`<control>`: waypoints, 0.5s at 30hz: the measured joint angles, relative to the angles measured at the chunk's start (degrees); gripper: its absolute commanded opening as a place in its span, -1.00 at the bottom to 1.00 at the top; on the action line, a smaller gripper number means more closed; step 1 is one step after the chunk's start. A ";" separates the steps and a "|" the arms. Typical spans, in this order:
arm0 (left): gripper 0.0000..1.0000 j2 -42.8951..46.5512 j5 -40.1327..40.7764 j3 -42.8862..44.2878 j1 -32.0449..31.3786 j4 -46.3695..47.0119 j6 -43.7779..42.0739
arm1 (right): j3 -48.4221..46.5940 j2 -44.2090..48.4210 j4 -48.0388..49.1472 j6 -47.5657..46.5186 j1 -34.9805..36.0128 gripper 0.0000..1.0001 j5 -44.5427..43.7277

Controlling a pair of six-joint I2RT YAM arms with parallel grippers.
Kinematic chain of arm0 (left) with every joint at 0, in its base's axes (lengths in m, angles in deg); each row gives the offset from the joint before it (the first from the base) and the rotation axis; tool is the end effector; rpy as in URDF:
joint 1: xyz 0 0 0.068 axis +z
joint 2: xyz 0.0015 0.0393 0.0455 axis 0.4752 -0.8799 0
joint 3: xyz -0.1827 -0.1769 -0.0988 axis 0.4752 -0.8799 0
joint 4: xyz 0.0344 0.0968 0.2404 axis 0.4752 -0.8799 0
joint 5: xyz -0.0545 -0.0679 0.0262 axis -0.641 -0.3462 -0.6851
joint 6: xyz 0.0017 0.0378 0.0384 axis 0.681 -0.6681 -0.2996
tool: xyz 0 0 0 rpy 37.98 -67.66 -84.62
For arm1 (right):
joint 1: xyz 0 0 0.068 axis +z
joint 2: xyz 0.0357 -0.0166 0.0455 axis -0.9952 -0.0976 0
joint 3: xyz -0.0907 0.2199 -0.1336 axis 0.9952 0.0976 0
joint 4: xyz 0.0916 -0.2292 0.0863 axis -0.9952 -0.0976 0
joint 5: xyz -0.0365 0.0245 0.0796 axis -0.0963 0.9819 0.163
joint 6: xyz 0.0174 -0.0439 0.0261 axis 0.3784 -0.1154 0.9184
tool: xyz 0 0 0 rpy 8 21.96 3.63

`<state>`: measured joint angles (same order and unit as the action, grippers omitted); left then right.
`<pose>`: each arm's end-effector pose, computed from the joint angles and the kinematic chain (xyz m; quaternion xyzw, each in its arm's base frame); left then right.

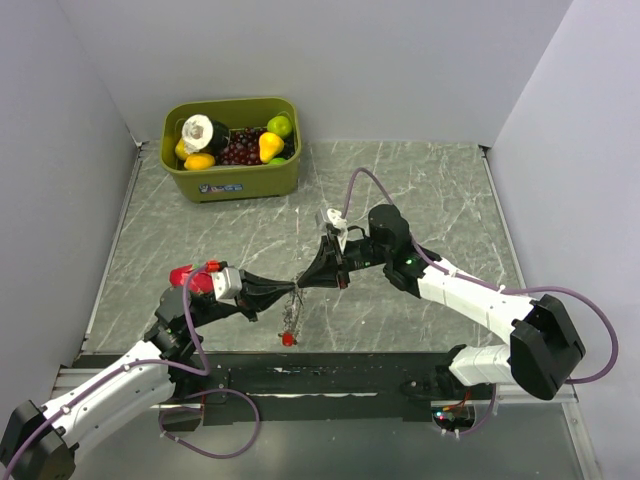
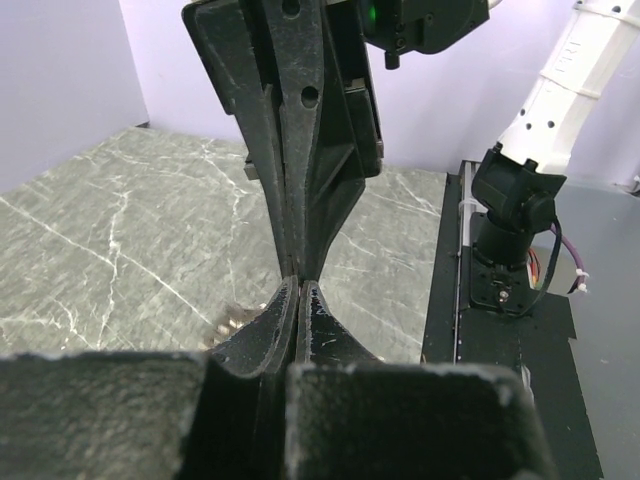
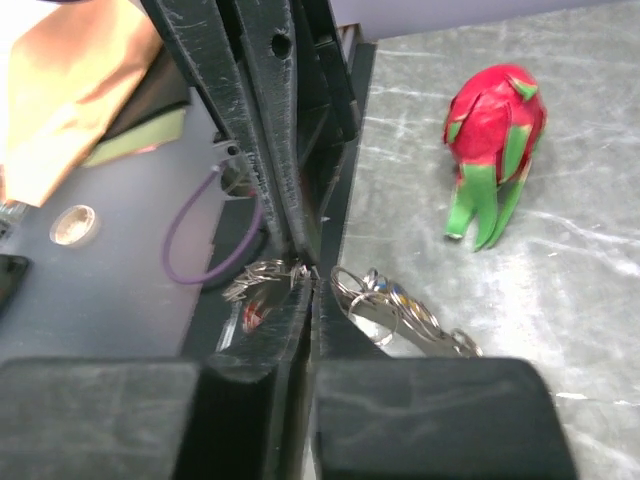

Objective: Put the keys on the keyring

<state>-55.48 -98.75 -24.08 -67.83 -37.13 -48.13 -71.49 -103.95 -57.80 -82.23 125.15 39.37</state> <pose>0.1032 -0.1101 0.2574 0.3654 0.4971 -0.4768 0.6262 0.1931 0.2074 0.2970 -0.5245 0.5155 0.5644 0.3750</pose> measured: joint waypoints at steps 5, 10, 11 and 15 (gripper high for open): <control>-0.98 0.04 0.24 0.00 0.11 -0.07 0.04 | 0.00 0.00 -0.42 0.50 0.15 -1.00 -0.20; -0.98 1.11 0.37 -0.02 0.11 -1.38 0.04 | -0.02 0.02 -0.83 0.66 0.26 -1.00 -0.57; -0.98 1.40 0.44 0.00 0.11 -1.81 0.02 | -0.02 0.04 -0.92 0.63 0.33 -1.00 -0.72; -0.50 2.82 1.18 0.87 0.11 -5.03 -0.13 | -0.57 0.11 -2.23 0.17 0.63 -1.00 -1.70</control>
<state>-52.66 -97.57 -23.20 -67.72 -42.16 -48.26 -72.06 -103.84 -60.03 -82.06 125.78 37.66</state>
